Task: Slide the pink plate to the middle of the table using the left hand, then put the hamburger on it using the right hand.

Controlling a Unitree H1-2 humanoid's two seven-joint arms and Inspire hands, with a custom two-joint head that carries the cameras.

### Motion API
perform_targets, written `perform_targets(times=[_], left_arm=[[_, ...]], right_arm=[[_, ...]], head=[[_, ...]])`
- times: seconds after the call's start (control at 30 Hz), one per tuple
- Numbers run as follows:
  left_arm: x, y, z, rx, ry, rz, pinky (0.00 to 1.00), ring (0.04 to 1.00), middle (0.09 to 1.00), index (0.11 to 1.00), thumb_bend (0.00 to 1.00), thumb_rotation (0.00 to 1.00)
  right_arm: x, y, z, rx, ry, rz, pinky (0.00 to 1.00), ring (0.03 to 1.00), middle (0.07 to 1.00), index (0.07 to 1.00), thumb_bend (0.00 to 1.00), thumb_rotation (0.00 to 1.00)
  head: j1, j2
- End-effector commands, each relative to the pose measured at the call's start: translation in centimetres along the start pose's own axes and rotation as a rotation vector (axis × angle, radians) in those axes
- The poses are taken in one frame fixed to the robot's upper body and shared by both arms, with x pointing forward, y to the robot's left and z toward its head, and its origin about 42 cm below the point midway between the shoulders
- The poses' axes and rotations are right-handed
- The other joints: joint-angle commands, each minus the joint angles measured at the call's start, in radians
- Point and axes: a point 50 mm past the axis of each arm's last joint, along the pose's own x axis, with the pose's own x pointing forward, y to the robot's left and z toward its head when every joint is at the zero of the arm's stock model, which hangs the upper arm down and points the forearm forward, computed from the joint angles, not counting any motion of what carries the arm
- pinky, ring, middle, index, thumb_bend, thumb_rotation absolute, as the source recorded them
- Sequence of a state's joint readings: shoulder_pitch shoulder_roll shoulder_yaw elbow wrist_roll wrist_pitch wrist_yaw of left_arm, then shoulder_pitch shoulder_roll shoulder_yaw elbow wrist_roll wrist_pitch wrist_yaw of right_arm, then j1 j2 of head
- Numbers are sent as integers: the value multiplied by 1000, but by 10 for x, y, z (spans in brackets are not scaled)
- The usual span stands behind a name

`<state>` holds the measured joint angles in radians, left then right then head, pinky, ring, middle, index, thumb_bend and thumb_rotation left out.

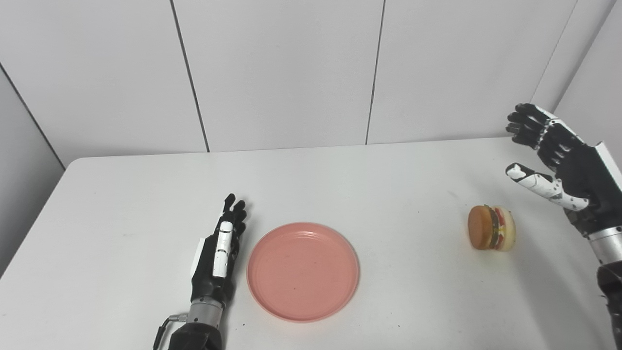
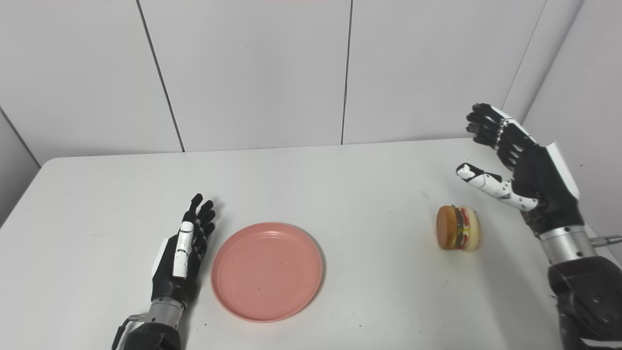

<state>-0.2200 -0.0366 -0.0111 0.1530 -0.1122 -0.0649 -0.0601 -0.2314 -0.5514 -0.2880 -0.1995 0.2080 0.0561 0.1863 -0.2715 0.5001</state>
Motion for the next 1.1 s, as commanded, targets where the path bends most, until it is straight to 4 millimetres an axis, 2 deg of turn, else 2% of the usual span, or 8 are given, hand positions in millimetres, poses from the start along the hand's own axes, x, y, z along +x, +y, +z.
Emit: perform_targets(times=[0.0,0.3,0.43,0.7,0.97,1.07], left_arm=[[-27,19,-35,2,119,33,1000,975,969,978,563,1000],[-28,19,-35,11,114,23,1000,975,965,974,553,1000],[-28,20,-35,1,115,31,1000,977,967,975,558,1000],[-27,19,-35,-5,111,31,1000,975,967,974,549,1000],[-28,20,-33,-7,121,22,1000,982,971,978,560,1000],[-29,19,-32,0,118,20,1000,976,967,974,550,1000]], right_arm=[[1,-22,5,-75,-40,26,806,834,836,844,711,460],[-11,-48,-21,-205,47,63,765,829,852,873,752,514],[-15,-53,-34,-199,100,23,790,850,869,887,864,495],[-18,-54,-47,-197,167,26,872,910,903,920,914,394],[-14,-45,-58,-171,168,91,909,938,939,952,909,371],[-13,-41,-64,-173,187,105,911,946,931,941,953,385]], head=[[0,1],[-3,4],[-7,9],[-6,9],[-8,18],[-9,20]])
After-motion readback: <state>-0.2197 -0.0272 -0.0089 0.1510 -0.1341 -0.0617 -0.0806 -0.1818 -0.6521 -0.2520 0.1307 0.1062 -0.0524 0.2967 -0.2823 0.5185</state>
